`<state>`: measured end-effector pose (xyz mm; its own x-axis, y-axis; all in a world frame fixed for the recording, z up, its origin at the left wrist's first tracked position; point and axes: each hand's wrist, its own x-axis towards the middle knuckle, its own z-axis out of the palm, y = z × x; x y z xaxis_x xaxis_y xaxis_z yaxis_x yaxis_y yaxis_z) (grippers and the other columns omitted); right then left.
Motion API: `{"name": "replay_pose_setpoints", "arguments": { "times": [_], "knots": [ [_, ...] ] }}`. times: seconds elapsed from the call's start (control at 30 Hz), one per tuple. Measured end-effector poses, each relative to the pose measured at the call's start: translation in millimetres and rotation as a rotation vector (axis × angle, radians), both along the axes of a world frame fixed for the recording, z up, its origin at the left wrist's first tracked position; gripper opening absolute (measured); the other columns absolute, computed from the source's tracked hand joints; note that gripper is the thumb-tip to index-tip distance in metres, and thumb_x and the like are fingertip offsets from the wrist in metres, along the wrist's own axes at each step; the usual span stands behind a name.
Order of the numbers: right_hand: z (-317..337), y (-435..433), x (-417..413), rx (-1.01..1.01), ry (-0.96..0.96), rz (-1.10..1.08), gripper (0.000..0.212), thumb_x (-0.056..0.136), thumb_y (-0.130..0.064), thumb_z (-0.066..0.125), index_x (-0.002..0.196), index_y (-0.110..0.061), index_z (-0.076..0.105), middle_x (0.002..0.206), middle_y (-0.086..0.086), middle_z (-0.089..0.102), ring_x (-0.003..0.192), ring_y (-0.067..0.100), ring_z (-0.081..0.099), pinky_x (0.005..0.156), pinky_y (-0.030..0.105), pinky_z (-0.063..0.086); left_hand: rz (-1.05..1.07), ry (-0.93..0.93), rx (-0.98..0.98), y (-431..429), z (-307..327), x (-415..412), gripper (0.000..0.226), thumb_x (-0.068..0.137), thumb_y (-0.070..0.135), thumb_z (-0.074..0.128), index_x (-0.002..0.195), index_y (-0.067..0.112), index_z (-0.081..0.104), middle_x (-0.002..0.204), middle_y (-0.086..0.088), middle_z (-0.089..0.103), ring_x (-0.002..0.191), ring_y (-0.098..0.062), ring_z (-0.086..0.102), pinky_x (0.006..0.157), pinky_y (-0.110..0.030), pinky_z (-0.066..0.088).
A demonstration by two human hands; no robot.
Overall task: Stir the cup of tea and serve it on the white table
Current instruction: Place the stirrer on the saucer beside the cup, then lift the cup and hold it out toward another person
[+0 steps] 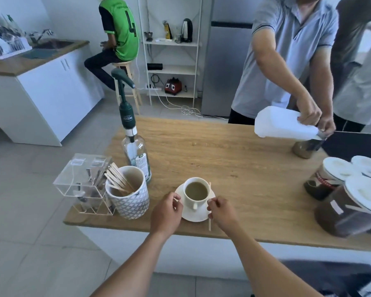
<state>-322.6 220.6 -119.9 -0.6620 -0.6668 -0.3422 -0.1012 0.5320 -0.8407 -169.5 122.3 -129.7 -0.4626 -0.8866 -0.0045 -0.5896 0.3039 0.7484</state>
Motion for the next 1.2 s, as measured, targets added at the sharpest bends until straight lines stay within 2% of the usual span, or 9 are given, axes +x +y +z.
{"name": "replay_pose_setpoints", "arguments": {
  "times": [0.13,0.27,0.33,0.43,0.63,0.7,0.87,1.03,1.2],
  "knots": [
    [-3.3,4.3,11.6,0.003,0.035,-0.066,0.025,0.093,-0.027,0.055,0.114,-0.014,0.058,0.091,-0.002,0.064,0.08,0.023,0.069,0.071,0.031,0.05,-0.065,0.024,0.028,-8.8,0.0,1.4,0.027,0.089,0.02,0.059,0.115,0.023,0.062,0.103,0.007,0.068,0.098,-0.015,0.064,0.085,-0.033,0.051],
    [-0.3,5.1,6.5,0.024,0.107,-0.041,0.044,0.09,-0.026,0.062,0.131,-0.018,0.049,0.119,0.0,0.058,0.103,0.018,0.058,0.084,0.028,0.043,-0.139,0.01,0.068,-23.6,-2.5,0.8,0.043,0.089,0.018,0.06,0.131,0.02,0.056,0.122,0.003,0.065,0.12,-0.016,0.056,0.104,-0.038,0.045],
    [4.6,3.3,0.7,0.046,0.204,0.026,0.05,0.089,-0.028,0.064,0.134,-0.019,0.047,0.125,-0.001,0.055,0.119,0.021,0.048,0.097,0.032,0.039,-0.155,0.009,0.076,-30.3,-1.6,-1.3,0.048,0.089,0.017,0.059,0.136,0.02,0.053,0.128,0.003,0.064,0.125,-0.018,0.054,0.107,-0.04,0.043],
    [15.0,1.0,-5.8,0.093,0.347,0.187,0.057,0.089,-0.031,0.064,0.14,-0.018,0.041,0.133,-0.002,0.051,0.13,0.021,0.035,0.108,0.033,0.025,-0.183,-0.047,0.047,-37.2,2.1,-4.4,0.054,0.088,0.016,0.058,0.142,0.021,0.049,0.137,0.003,0.059,0.132,-0.02,0.049,0.112,-0.041,0.038],
    [5.3,-7.7,-27.1,0.191,0.424,0.295,0.085,0.076,-0.054,0.07,0.147,-0.03,0.03,0.151,-0.011,0.035,0.144,0.023,0.014,0.115,0.041,0.018,-0.28,-0.254,0.002,-52.6,6.7,-7.8,0.071,0.083,0.035,0.058,0.15,0.028,0.035,0.154,0.003,0.041,0.148,-0.023,0.027,0.118,-0.045,0.023],
    [1.4,-13.0,-31.8,0.199,0.43,0.339,0.09,0.07,-0.059,0.071,0.146,-0.034,0.028,0.153,-0.013,0.031,0.146,0.022,0.01,0.116,0.042,0.016,-0.307,-0.305,0.014,-54.7,11.0,-10.5,0.075,0.085,0.036,0.062,0.152,0.03,0.03,0.16,0.002,0.031,0.152,-0.021,0.015,0.12,-0.045,0.017],
    [-1.8,-20.8,-32.2,0.222,0.431,0.412,0.098,0.069,-0.058,0.072,0.149,-0.034,0.021,0.159,-0.009,0.016,0.149,0.021,-0.004,0.117,0.046,0.006,-0.379,-0.396,0.07,-55.9,21.3,-14.6,0.081,0.086,0.036,0.066,0.154,0.035,0.022,0.166,-0.001,0.012,0.154,-0.02,-0.004,0.119,-0.049,0.008],
    [-2.4,-28.7,-35.1,0.165,0.408,0.438,0.093,0.064,-0.055,0.076,0.141,-0.043,0.025,0.15,-0.017,0.024,0.149,0.021,-0.006,0.115,0.049,0.008,-0.424,-0.433,0.1,-58.1,23.9,-19.8,0.084,0.084,0.037,0.067,0.154,0.034,0.02,0.165,0.012,0.013,0.153,-0.017,-0.01,0.119,-0.051,0.004],
    [-8.5,-32.5,-39.1,0.158,0.381,0.468,0.097,0.061,-0.059,0.078,0.141,-0.04,0.026,0.151,-0.016,0.023,0.149,0.019,-0.01,0.116,0.05,0.007,-0.418,-0.438,0.123,-55.5,26.6,-23.6,0.09,0.081,0.041,0.074,0.154,0.032,0.021,0.165,0.01,0.013,0.154,-0.017,-0.006,0.119,-0.049,0.005]
  ]
}}
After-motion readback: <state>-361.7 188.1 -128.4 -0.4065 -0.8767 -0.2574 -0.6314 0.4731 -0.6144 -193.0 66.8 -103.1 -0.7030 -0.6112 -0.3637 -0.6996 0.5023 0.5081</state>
